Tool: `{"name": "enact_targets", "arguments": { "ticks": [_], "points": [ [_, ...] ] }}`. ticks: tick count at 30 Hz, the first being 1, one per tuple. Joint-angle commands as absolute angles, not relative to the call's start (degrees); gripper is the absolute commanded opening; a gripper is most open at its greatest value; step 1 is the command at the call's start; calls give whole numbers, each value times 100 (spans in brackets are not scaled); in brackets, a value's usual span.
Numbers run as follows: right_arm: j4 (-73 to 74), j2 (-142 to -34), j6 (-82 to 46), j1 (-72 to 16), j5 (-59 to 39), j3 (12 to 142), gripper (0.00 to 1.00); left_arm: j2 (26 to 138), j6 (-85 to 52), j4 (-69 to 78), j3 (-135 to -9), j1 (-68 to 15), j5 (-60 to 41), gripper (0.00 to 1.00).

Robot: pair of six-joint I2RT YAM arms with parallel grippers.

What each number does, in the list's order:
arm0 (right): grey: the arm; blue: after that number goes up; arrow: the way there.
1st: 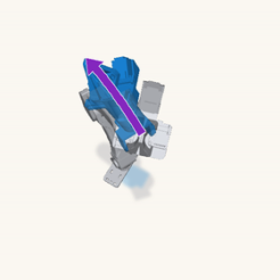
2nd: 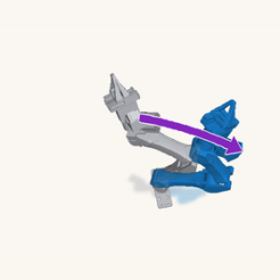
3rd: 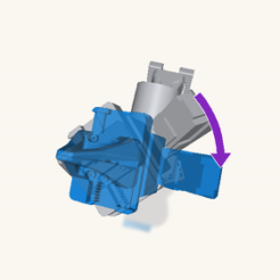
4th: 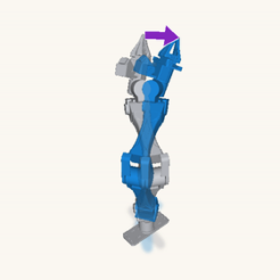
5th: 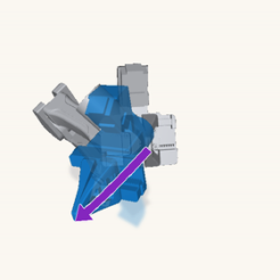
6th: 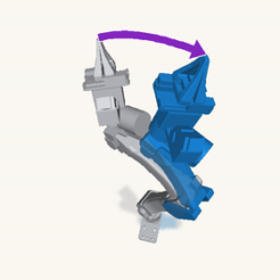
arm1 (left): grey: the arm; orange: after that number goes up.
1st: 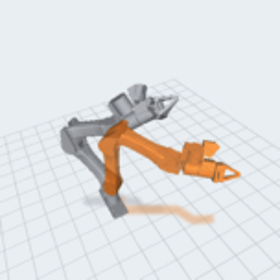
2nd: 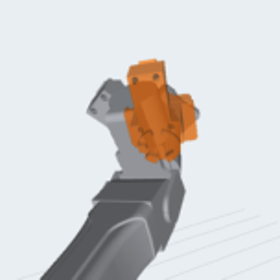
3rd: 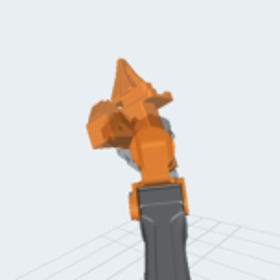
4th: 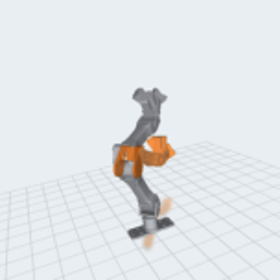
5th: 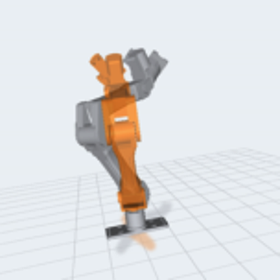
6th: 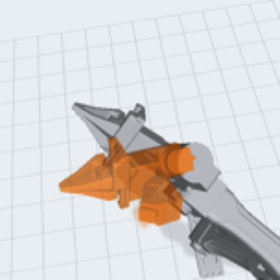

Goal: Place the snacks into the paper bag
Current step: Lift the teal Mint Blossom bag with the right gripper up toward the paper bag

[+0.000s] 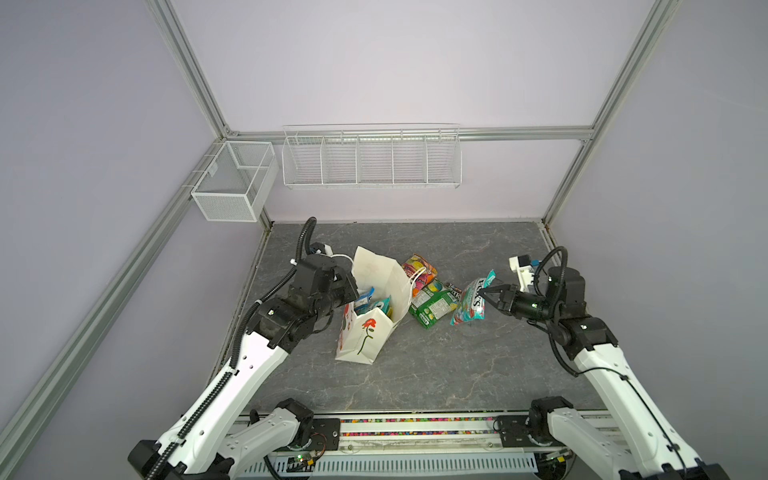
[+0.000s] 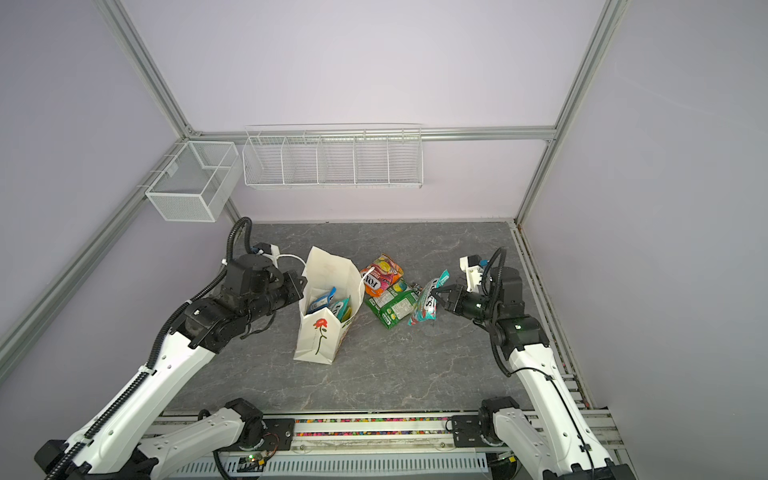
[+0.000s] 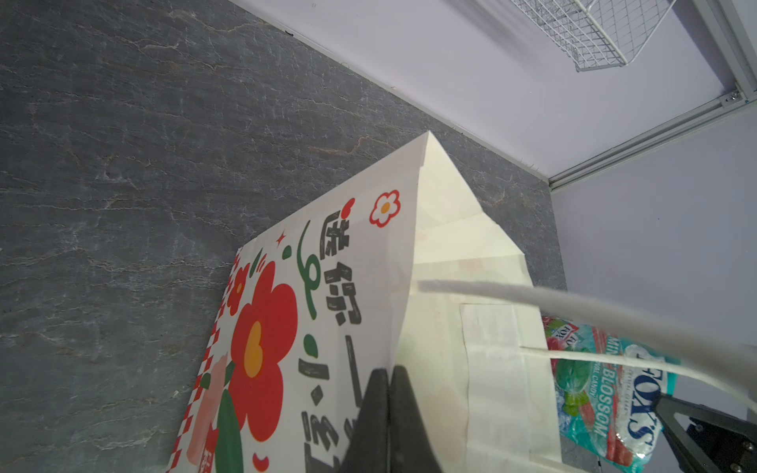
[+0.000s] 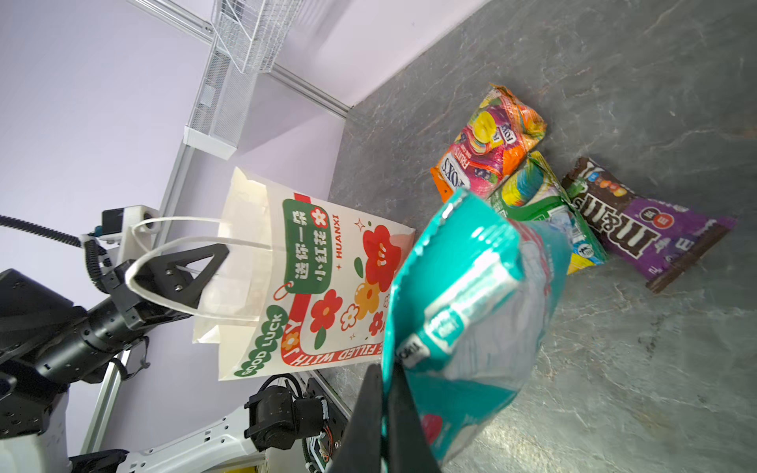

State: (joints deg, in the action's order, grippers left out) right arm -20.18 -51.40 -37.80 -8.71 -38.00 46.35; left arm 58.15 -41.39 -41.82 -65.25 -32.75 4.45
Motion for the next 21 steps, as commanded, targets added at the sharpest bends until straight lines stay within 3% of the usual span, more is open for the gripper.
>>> {"name": "enact_targets", "arguments": {
  "ticks": [1, 21],
  "points": [
    [-1953, -4963, -3867, -953, -3967, 4908, 6, 5757, -4146, -4017, -6509, -3305, 437, 0],
    [-1885, -5027, -4063, -1541, -3823, 5960, 6, 5703, -4153, -4042, -6495, -3305, 448, 0]
  ]
}}
